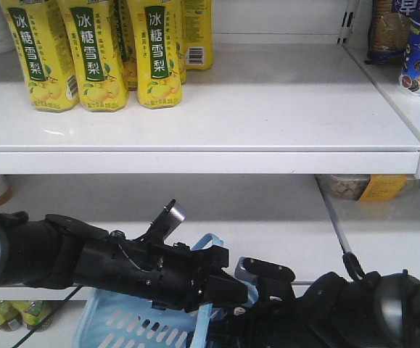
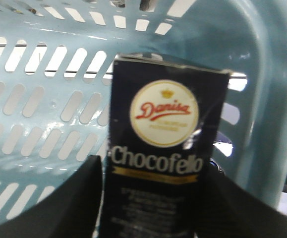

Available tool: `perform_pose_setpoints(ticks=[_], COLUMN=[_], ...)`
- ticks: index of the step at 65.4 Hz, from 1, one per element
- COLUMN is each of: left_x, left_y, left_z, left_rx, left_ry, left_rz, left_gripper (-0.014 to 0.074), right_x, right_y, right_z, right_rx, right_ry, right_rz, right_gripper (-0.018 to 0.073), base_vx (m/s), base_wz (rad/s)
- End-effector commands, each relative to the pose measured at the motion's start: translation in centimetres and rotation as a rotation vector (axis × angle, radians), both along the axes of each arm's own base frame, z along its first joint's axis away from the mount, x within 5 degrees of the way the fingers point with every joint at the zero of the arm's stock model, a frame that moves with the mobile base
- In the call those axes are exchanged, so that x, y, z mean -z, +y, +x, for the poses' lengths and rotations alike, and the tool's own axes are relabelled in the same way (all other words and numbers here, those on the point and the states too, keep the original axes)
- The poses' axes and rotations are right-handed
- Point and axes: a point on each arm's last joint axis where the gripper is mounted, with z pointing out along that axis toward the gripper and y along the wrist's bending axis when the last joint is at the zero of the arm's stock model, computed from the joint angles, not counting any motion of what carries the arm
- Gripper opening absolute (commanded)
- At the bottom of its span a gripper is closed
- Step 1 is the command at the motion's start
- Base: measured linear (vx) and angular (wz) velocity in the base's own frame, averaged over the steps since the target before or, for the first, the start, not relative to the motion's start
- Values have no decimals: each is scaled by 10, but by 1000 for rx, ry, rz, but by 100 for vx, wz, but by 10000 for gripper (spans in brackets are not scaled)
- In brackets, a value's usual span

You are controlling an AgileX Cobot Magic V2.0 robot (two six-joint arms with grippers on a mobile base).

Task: Left arm holds basket, right arm returns cookies
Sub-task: 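Reach the right gripper down into the basket toward the Chocofello box, then grasp the Chocofello box with the right gripper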

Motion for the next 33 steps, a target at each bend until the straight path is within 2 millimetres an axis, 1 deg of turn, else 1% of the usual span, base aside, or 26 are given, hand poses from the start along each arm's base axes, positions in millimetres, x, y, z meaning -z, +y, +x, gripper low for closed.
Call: perform_pose_setpoints(ticks=[1,8,14,20,33], left_x=[-25,-25,-25,-25,-25], left_y=[-2,-2,-2,-2,-2], left_z=[2,2,2,2,2], left_rx=[9,9,9,9,9], left_ry=[-85,-85,-85,-85,-85], left_rz=[-75,-75,-75,-75,-75], left_gripper=[-6,-6,-6,-6,-6], right_x=[-13,-13,-14,-14,-14], right_y=[6,7,7,6,6], right_z=[2,2,1,1,1], right_rx=[-45,-54,-59,-71,-69], right_ry=[-35,-31,-33,-37,-40], right_rz=[42,44,45,43,41], right_gripper=[256,174,132,117,120], base_vx=[0,0,0,0,0], base_wz=[0,0,0,0,0])
